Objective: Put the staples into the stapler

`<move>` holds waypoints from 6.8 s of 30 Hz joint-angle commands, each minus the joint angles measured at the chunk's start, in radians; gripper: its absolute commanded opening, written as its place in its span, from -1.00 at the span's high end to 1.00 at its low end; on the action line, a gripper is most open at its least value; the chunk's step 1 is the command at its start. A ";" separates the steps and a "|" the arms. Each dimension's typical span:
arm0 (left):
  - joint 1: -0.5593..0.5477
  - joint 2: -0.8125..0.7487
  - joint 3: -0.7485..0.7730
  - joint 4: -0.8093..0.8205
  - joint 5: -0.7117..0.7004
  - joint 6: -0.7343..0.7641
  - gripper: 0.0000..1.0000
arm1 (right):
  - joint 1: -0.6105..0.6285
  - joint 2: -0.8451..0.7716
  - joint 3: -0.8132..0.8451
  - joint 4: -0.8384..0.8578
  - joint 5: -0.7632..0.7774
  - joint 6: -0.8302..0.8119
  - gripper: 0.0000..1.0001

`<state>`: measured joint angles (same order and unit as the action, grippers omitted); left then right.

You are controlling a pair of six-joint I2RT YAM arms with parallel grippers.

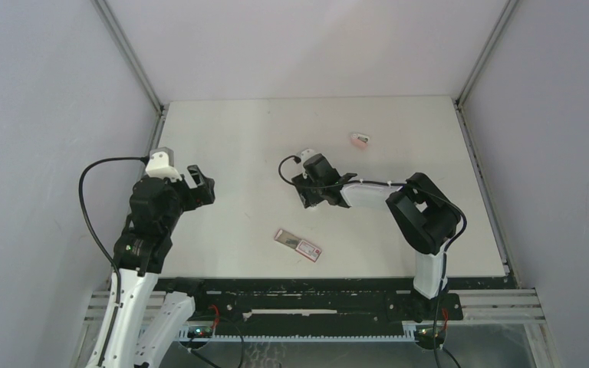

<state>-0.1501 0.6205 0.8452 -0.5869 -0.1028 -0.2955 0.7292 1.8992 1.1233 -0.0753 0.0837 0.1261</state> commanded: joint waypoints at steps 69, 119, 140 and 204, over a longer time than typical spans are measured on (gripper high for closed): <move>0.022 -0.031 -0.077 0.104 0.064 -0.094 -0.71 | -0.462 0.243 0.641 -0.468 -0.016 -0.213 1.00; -0.568 0.353 -0.210 0.778 0.299 -0.606 0.95 | 0.344 -0.817 -0.248 -0.024 0.135 0.133 0.52; -0.568 0.224 -0.156 0.576 0.676 -0.226 1.00 | -0.026 -0.932 -0.247 -0.192 -0.779 0.115 -0.66; -0.963 0.074 -0.342 0.874 -0.049 0.292 -0.61 | -0.077 -0.860 -0.247 -0.038 -0.888 0.750 1.00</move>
<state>-1.0916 0.6849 0.5350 0.1268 -0.0803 -0.0750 0.6552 1.0573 0.8703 -0.1825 -0.8169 0.7761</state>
